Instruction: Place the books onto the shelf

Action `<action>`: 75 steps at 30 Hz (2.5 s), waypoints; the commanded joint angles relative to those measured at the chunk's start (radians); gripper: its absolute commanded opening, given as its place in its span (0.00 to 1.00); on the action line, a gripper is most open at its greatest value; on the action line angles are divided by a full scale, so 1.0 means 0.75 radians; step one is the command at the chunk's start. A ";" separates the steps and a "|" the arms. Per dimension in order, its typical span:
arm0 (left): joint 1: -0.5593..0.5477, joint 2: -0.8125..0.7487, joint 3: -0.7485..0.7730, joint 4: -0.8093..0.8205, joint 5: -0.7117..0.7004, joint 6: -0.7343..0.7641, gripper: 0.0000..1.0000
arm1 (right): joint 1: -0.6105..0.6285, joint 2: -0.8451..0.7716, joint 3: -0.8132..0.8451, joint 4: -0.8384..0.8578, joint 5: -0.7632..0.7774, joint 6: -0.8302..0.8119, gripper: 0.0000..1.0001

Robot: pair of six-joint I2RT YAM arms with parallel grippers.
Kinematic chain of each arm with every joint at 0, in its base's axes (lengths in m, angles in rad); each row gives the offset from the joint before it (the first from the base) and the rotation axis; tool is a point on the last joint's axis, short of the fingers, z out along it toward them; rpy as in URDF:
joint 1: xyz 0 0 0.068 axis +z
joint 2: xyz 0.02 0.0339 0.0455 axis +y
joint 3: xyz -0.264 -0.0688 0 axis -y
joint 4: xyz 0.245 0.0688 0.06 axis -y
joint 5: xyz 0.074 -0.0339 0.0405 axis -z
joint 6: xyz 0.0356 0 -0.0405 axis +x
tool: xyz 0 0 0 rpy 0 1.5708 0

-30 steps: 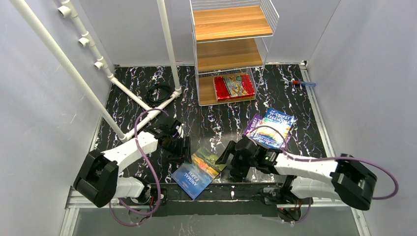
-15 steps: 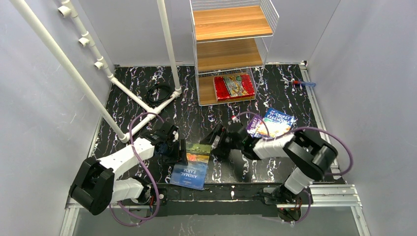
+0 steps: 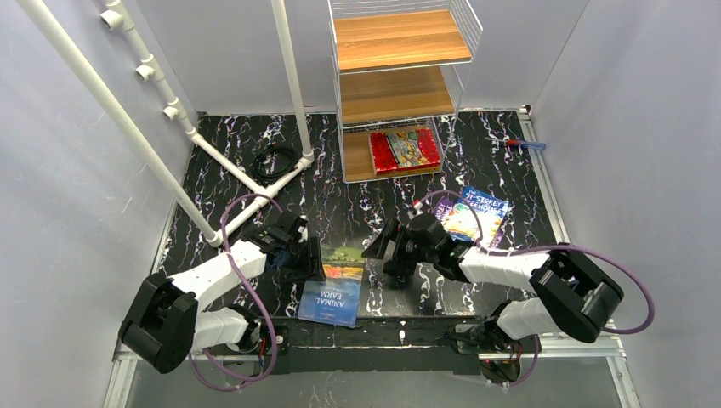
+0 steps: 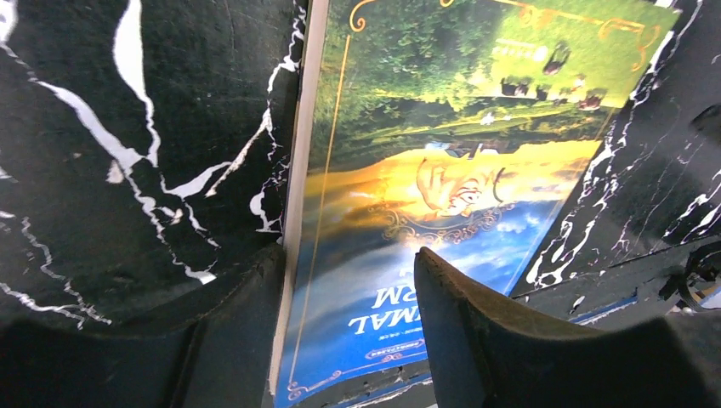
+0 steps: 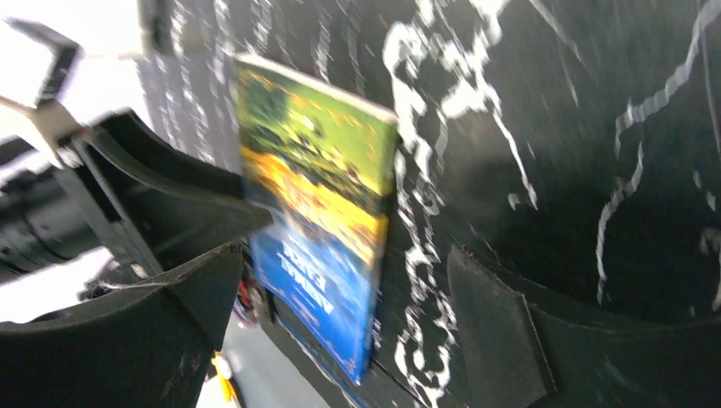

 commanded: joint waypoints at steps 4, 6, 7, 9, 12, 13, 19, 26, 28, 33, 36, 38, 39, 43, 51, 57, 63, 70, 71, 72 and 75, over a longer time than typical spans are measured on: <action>0.006 0.028 -0.053 0.116 0.147 -0.044 0.54 | 0.233 0.068 -0.088 0.102 0.022 0.162 0.99; 0.006 0.025 -0.053 0.129 0.180 -0.050 0.53 | 0.289 0.148 -0.089 0.222 0.005 0.220 0.99; 0.006 0.021 -0.053 0.134 0.192 -0.054 0.50 | 0.297 0.187 -0.098 0.287 -0.002 0.249 0.99; 0.006 0.000 -0.060 0.160 0.224 -0.073 0.46 | 0.301 0.249 -0.107 0.381 -0.016 0.289 0.99; 0.006 -0.044 -0.059 0.175 0.250 -0.088 0.37 | 0.300 0.299 -0.087 0.405 -0.024 0.292 0.99; 0.006 -0.055 -0.049 0.159 0.249 -0.086 0.33 | 0.300 0.306 -0.081 0.401 -0.025 0.289 0.98; 0.006 -0.084 -0.027 0.112 0.252 -0.062 0.11 | 0.300 0.311 -0.076 0.393 -0.013 0.282 0.99; 0.005 -0.091 -0.040 0.116 0.286 -0.044 0.28 | 0.301 0.306 -0.091 0.398 0.002 0.284 0.99; 0.006 -0.082 -0.060 0.152 0.318 -0.039 0.29 | 0.301 0.314 -0.091 0.404 0.000 0.287 0.99; 0.007 -0.086 -0.122 0.277 0.404 -0.088 0.20 | 0.301 0.328 -0.087 0.410 -0.010 0.284 0.98; 0.012 -0.139 -0.140 0.319 0.414 -0.131 0.12 | 0.300 0.327 -0.097 0.408 -0.009 0.286 0.98; 0.016 -0.159 -0.147 0.335 0.434 -0.150 0.14 | 0.299 0.325 -0.104 0.408 -0.005 0.286 0.98; 0.019 -0.163 -0.148 0.341 0.446 -0.156 0.15 | 0.300 0.323 -0.106 0.409 -0.004 0.286 0.98; 0.022 -0.205 -0.177 0.406 0.488 -0.218 0.09 | 0.301 0.319 -0.109 0.406 0.001 0.286 0.98; 0.028 -0.330 -0.217 0.420 0.522 -0.296 0.06 | 0.297 0.315 -0.123 0.405 0.011 0.286 0.99; 0.029 -0.351 -0.267 0.451 0.560 -0.319 0.04 | 0.297 0.321 -0.121 0.408 0.007 0.286 0.99; 0.028 -0.310 -0.237 0.360 0.501 -0.242 0.00 | 0.298 0.317 -0.119 0.399 0.009 0.288 0.99; 0.029 -0.395 -0.066 0.023 0.239 -0.102 0.00 | 0.295 0.203 -0.199 0.332 0.103 0.330 0.99; 0.030 -0.414 -0.050 0.008 0.224 -0.103 0.00 | 0.296 0.176 -0.213 0.312 0.125 0.335 0.99; 0.030 -0.434 -0.038 0.008 0.223 -0.110 0.00 | 0.295 0.137 -0.225 0.293 0.145 0.336 0.99; 0.034 -0.465 -0.021 0.015 0.262 -0.140 0.00 | 0.296 0.033 -0.260 0.249 0.223 0.339 0.99</action>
